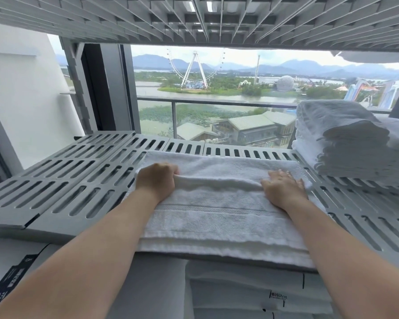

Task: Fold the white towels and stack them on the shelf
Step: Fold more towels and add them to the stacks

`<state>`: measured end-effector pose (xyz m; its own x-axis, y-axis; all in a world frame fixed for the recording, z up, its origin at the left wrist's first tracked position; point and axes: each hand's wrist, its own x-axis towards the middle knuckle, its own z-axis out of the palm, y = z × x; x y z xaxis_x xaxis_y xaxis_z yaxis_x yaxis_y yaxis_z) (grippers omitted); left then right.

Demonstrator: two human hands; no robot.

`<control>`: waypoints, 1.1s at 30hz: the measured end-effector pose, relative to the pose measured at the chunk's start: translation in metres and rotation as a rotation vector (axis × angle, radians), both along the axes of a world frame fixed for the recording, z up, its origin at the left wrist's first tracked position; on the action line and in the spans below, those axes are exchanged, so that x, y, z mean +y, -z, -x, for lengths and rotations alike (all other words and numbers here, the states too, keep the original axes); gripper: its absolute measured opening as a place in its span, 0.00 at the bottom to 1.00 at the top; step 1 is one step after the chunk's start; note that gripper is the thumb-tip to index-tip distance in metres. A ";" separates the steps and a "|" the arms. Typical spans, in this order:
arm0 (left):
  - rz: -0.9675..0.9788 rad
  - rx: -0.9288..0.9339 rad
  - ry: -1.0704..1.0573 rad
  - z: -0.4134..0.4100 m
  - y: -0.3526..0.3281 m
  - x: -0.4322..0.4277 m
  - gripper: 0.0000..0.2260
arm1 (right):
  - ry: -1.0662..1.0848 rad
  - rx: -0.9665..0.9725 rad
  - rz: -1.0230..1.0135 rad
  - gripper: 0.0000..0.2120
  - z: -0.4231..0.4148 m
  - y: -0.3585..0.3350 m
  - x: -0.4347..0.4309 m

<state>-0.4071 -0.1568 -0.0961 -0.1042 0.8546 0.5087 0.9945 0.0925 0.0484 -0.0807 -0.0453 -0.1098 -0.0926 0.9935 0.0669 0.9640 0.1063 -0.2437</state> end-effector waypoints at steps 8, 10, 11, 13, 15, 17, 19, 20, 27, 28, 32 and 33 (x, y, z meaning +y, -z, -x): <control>0.242 -0.102 -0.258 -0.034 -0.013 -0.006 0.11 | -0.408 0.185 -0.242 0.20 0.023 -0.019 -0.057; 0.284 -0.082 -0.281 -0.046 -0.011 -0.010 0.16 | -0.513 0.228 -0.306 0.14 0.034 -0.019 -0.073; 0.310 -0.080 -0.263 -0.052 -0.010 -0.014 0.19 | -0.546 0.235 -0.336 0.10 0.037 -0.018 -0.081; 0.328 -0.133 -0.146 -0.060 -0.006 -0.025 0.21 | -0.574 0.233 -0.367 0.07 0.041 -0.013 -0.091; 0.359 -0.175 -0.036 -0.065 -0.004 -0.039 0.20 | -0.578 0.232 -0.345 0.08 0.042 -0.010 -0.098; 0.400 -0.163 -0.016 -0.068 -0.003 -0.056 0.20 | -0.583 0.215 -0.295 0.09 0.043 -0.008 -0.102; 0.439 -0.138 -0.021 -0.069 -0.003 -0.070 0.20 | -0.578 0.178 -0.263 0.11 0.043 -0.007 -0.107; 0.458 -0.132 0.001 -0.068 -0.003 -0.077 0.21 | -0.568 0.163 -0.252 0.11 0.043 -0.007 -0.111; 0.368 -0.097 0.179 -0.067 0.009 -0.110 0.23 | -0.369 0.087 -0.523 0.11 0.028 -0.003 -0.145; 0.330 -0.085 0.182 -0.066 0.010 -0.113 0.23 | -0.353 0.084 -0.561 0.13 0.025 -0.002 -0.151; 0.357 0.057 0.241 -0.059 0.018 -0.136 0.40 | -0.355 0.157 -0.495 0.15 0.022 0.004 -0.173; 0.368 0.112 0.248 -0.055 0.022 -0.141 0.43 | -0.353 0.166 -0.451 0.17 0.021 0.006 -0.178</control>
